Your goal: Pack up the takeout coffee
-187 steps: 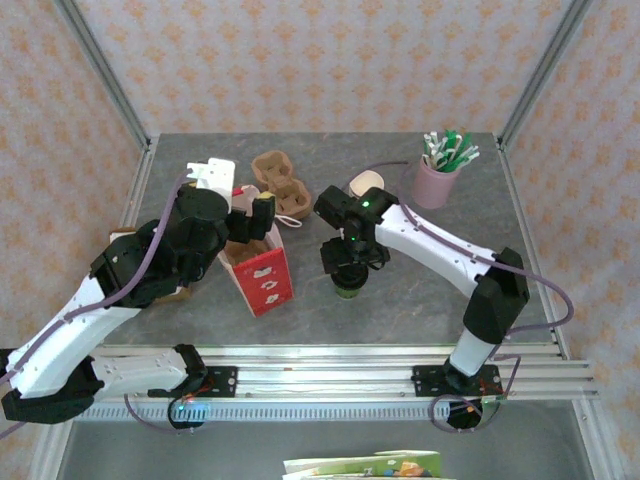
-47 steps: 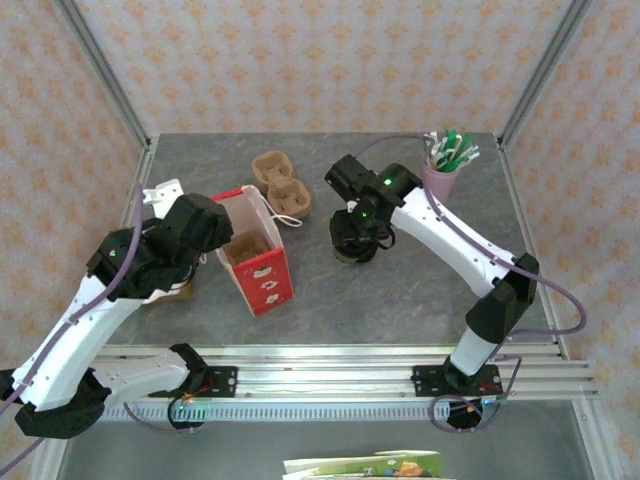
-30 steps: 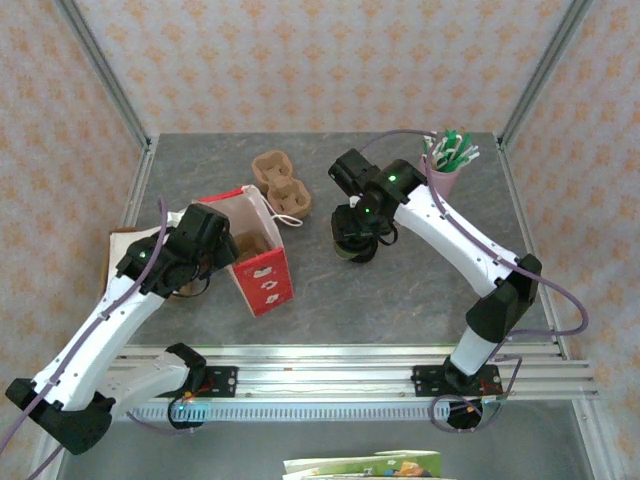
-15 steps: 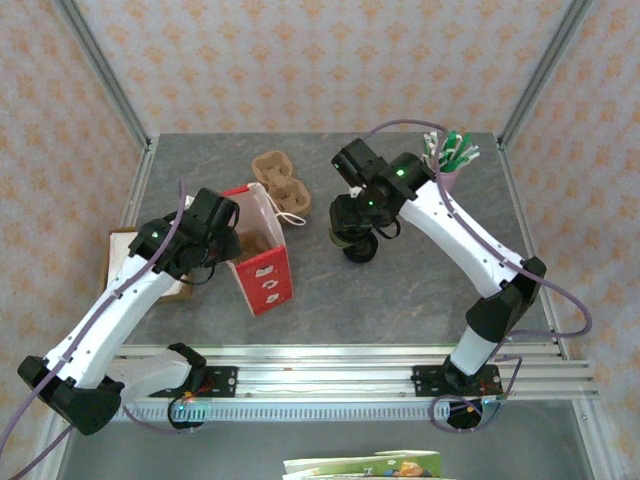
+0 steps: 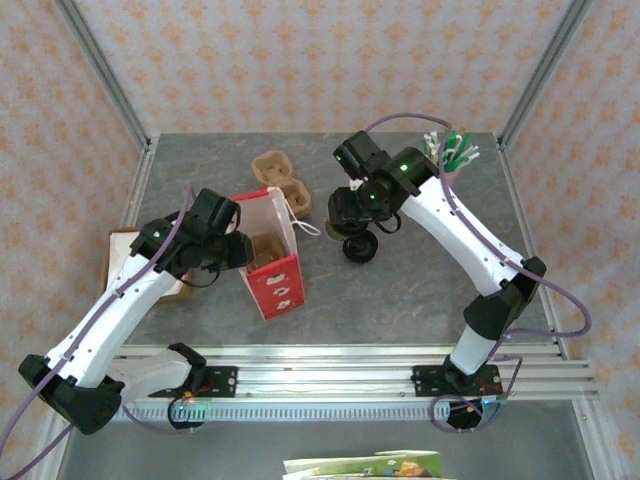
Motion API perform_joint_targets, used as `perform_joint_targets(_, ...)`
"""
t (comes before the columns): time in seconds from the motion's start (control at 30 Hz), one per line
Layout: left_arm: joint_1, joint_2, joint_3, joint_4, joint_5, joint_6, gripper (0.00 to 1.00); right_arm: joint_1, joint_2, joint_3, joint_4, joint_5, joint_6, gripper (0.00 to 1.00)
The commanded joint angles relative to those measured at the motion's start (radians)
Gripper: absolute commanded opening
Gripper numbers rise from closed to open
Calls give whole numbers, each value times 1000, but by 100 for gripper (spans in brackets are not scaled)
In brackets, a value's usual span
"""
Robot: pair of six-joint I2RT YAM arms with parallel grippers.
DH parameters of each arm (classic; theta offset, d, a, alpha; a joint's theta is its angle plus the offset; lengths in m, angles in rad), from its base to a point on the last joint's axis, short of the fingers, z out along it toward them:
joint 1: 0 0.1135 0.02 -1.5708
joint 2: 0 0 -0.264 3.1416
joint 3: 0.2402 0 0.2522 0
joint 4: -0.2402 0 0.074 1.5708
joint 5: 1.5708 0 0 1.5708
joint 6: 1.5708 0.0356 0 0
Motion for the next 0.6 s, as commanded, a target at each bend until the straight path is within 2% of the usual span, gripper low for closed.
perform_joint_targets(0.0, -32, 3, -4, 18, 52, -10, 31, -14, 13, 37, -21, 4, 5, 62)
perform_joint_targets(0.2, -130, 4, -28, 52, 32, -86, 34, -52, 17, 70, -21, -3, -8, 62)
perform_joint_targets(0.27, -134, -7, -48, 78, 32, -105, 41, -65, 20, 83, -22, -7, -13, 62)
perform_joint_targets(0.37, -134, -18, -37, 104, 0, -117, 59, -79, 25, 106, -22, -16, -17, 61)
perform_joint_targets(0.43, -134, -16, 4, 108, -41, -116, 70, -81, 30, 118, -21, -18, -18, 61)
perform_joint_targets(0.57, -134, 17, 132, 67, -136, -84, 83, -81, 45, 137, -22, -24, -13, 61)
